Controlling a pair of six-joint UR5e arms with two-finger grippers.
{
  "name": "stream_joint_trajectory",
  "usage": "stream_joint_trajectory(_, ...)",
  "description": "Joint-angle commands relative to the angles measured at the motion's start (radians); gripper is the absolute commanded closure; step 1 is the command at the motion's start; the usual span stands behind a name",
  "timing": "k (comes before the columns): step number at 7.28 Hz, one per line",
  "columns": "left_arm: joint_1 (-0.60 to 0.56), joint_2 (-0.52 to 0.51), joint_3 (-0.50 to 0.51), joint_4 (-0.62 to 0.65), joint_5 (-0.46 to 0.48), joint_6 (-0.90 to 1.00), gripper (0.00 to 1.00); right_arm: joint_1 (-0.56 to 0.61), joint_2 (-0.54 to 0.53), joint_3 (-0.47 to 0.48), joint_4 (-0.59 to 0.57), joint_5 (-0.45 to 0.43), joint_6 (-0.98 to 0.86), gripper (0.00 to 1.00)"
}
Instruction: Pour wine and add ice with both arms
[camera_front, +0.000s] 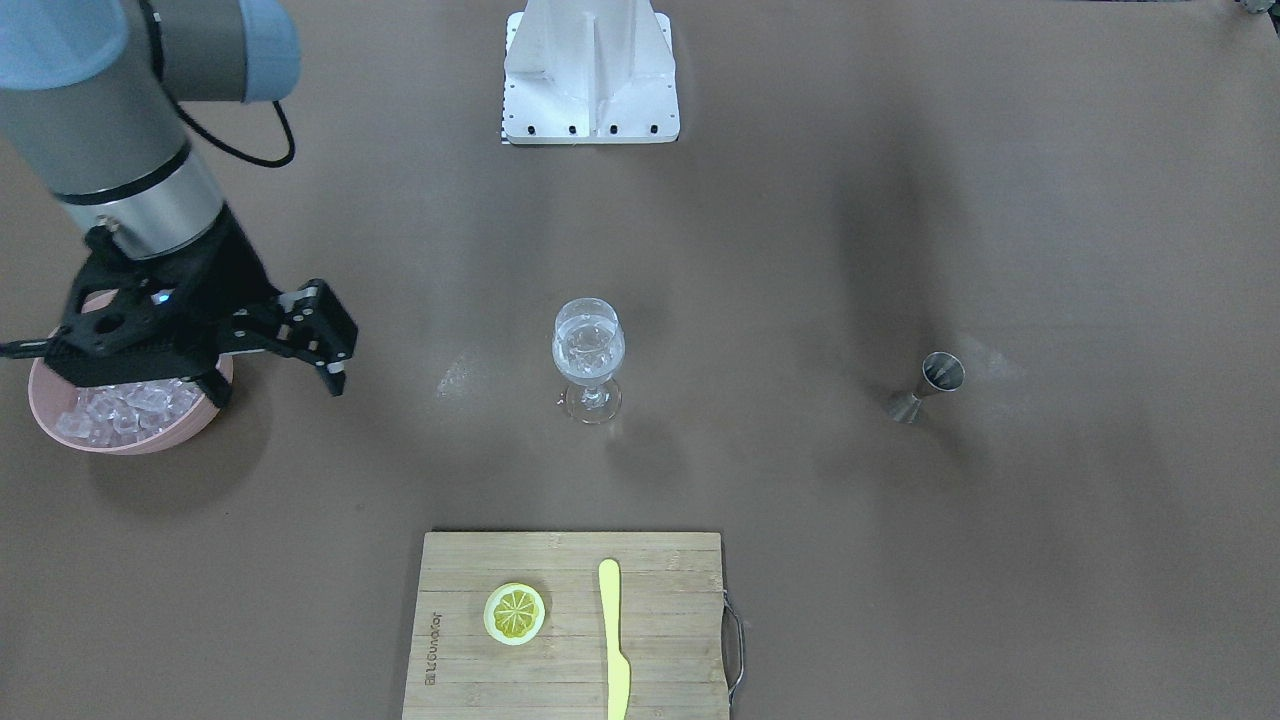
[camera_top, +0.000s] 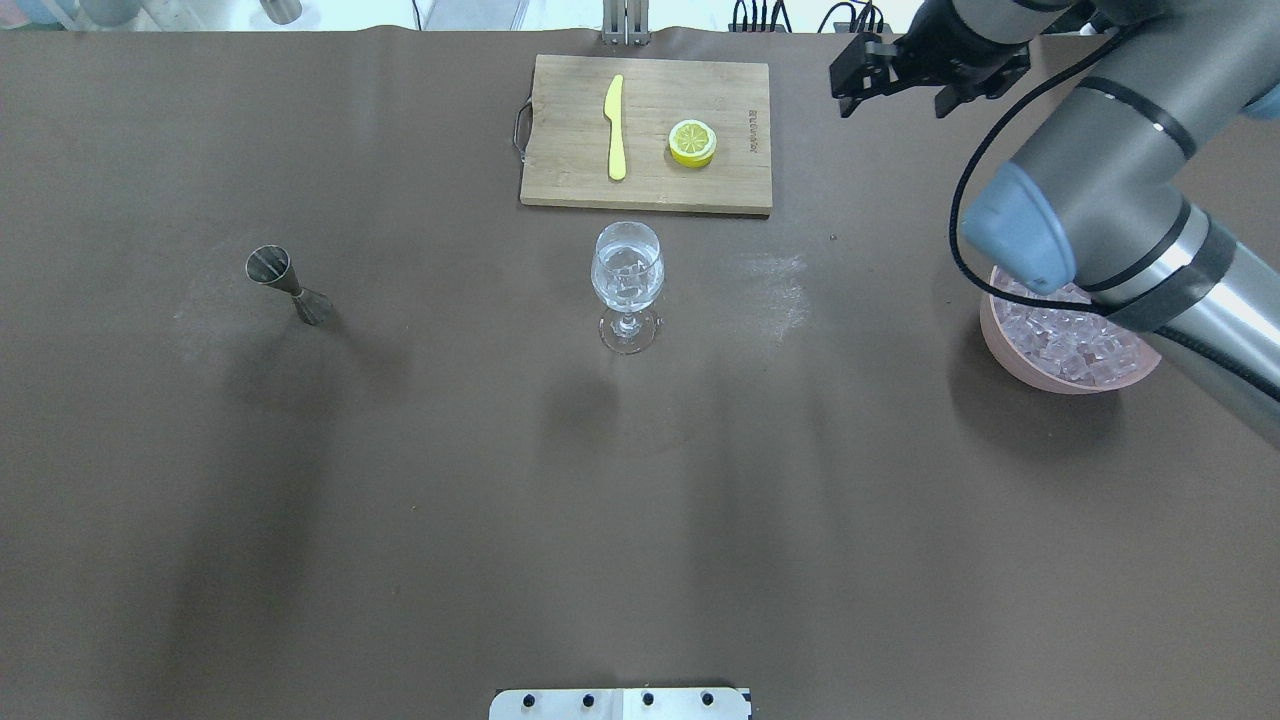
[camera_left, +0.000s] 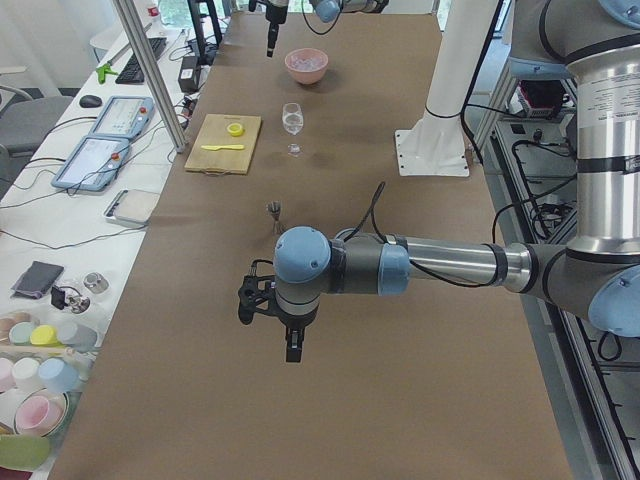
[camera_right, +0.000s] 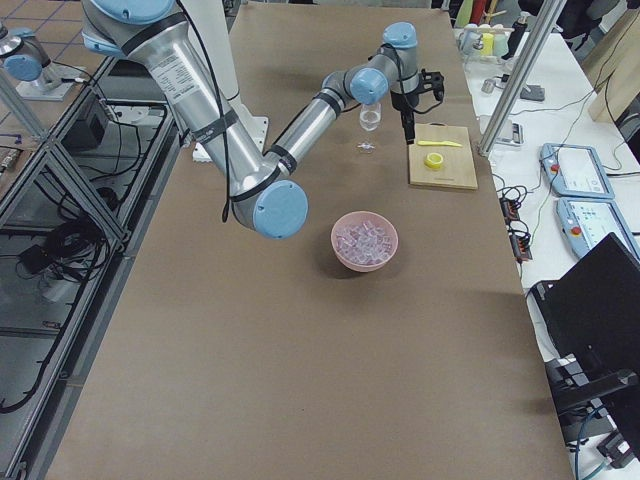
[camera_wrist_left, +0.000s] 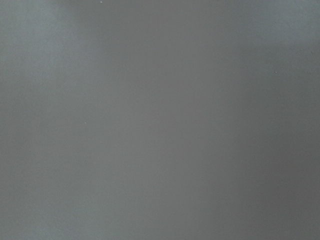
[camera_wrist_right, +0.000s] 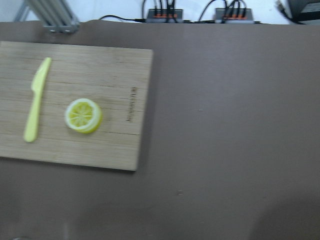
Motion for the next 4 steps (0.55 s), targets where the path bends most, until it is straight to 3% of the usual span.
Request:
stream_joint_trajectory(1, 0.064, -0.022, 0.008, -0.001, 0.0, -0.038, 0.02, 0.131, -0.164, -0.019, -0.005, 0.032, -0.287, 0.0)
stream_joint_trajectory(4, 0.072, -0.022, 0.01, -0.002, 0.0, -0.032, 0.02, 0.257, -0.431, -0.035, 0.007, 0.032, -0.55, 0.0)
